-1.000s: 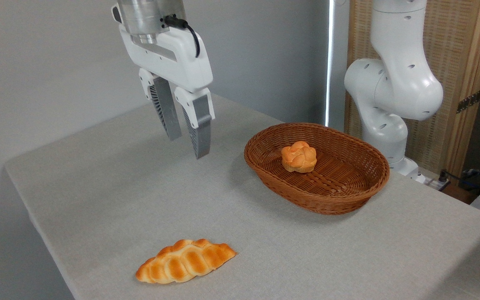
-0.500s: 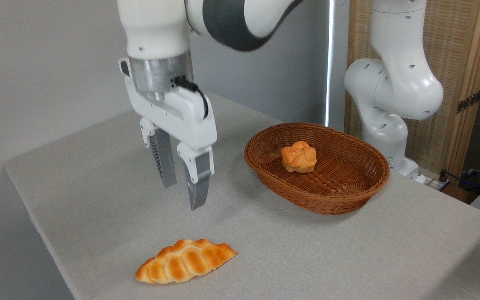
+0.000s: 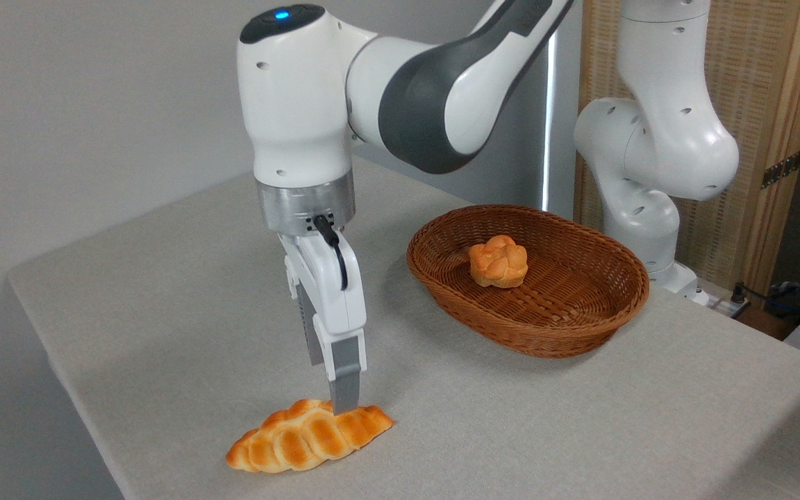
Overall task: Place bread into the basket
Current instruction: 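Lower the open gripper down onto the braided bread loaf, then close the gripper around the middle of the braided loaf, then lift the braided loaf and carry it over the wicker basket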
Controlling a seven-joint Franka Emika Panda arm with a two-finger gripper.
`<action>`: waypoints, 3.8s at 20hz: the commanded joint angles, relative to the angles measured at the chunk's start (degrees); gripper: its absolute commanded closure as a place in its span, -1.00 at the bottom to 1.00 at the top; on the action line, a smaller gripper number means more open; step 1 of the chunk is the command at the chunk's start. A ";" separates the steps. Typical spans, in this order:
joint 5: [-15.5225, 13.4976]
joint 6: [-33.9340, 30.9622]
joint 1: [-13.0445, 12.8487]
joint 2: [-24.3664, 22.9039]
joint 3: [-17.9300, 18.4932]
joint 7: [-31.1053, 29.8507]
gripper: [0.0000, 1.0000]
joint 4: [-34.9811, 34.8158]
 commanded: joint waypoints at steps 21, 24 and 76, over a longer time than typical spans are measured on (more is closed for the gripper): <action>2.37 11.50 -0.38 4.51 0.86 2.80 -1.00 -4.43; 2.37 11.86 -0.47 4.51 0.69 2.71 -1.00 -4.35; -5.10 -0.96 -0.38 -5.58 2.09 3.06 -0.10 -4.17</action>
